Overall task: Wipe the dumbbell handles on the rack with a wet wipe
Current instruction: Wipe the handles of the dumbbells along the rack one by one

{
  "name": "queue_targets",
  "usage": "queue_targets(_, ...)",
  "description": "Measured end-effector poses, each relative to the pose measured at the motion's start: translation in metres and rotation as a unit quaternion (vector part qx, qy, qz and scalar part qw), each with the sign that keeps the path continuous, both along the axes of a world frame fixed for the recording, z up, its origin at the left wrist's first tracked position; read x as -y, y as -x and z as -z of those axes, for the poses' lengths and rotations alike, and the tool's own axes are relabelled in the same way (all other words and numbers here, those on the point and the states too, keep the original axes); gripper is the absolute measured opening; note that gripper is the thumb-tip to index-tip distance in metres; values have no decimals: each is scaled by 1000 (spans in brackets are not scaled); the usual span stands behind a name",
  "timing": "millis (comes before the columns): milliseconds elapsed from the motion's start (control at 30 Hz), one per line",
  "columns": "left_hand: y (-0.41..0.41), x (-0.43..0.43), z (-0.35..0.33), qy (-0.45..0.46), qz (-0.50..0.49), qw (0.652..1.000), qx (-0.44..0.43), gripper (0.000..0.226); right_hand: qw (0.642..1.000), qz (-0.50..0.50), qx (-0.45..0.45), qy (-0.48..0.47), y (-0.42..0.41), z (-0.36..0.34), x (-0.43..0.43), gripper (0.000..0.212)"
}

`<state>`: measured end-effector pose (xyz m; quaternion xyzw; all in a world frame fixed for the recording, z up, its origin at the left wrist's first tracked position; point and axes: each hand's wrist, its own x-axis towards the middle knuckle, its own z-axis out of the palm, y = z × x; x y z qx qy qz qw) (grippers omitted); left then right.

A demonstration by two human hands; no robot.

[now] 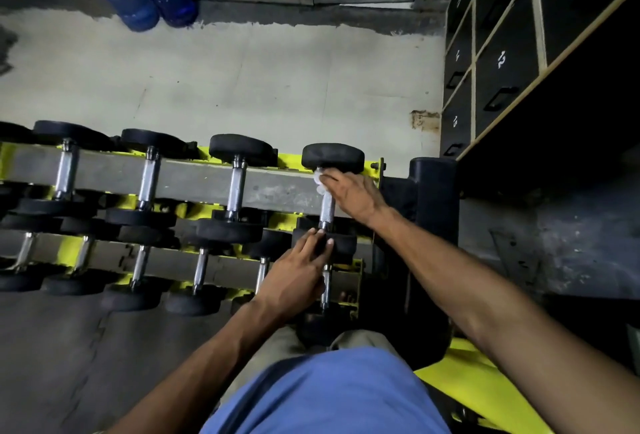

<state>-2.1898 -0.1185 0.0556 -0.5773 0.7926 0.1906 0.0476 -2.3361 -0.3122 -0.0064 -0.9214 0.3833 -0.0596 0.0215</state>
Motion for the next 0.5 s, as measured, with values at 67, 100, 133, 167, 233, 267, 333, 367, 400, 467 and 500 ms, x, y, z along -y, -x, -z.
queue_targets(67,1,-9,5,-19,-5,1000,0,84,993,-75,-85,-44,-11,-10,-2,22)
queue_targets(100,1,-13,8,-23,-8,1000,-2,86,981,-120,-138,-70,-20,-16,-4,21)
queue_targets(133,1,-18,10,-24,-10,1000,-1,88,964,-148,-197,-94,-30,-25,-6,22)
queue_targets(167,2,-21,13,-25,-12,1000,1,90,947,-154,-257,-117,-41,-34,-5,23)
queue_targets(233,2,-23,15,-36,-17,999,6,89,918,-136,-343,-145,-65,-53,-4,24)
queue_targets(267,3,-24,15,-43,-19,999,8,89,903,-126,-374,-169,-76,-59,-6,22)
queue_targets(333,4,-24,12,-47,-22,999,6,89,873,-110,-411,-238,-90,-54,-13,14)
queue_targets(367,4,-24,12,-50,-21,999,5,89,859,-110,-419,-274,-92,-48,-18,18)
queue_targets(400,3,-25,11,-55,-22,998,2,89,851,-117,-418,-296,-92,-42,-22,23)
queue_targets(467,1,-24,9,-64,-24,998,-5,88,864,-130,-389,-291,-85,-37,-20,20)
queue_targets(500,2,-23,7,-66,-22,998,-8,89,875,-138,-368,-281,-78,-37,-15,18)
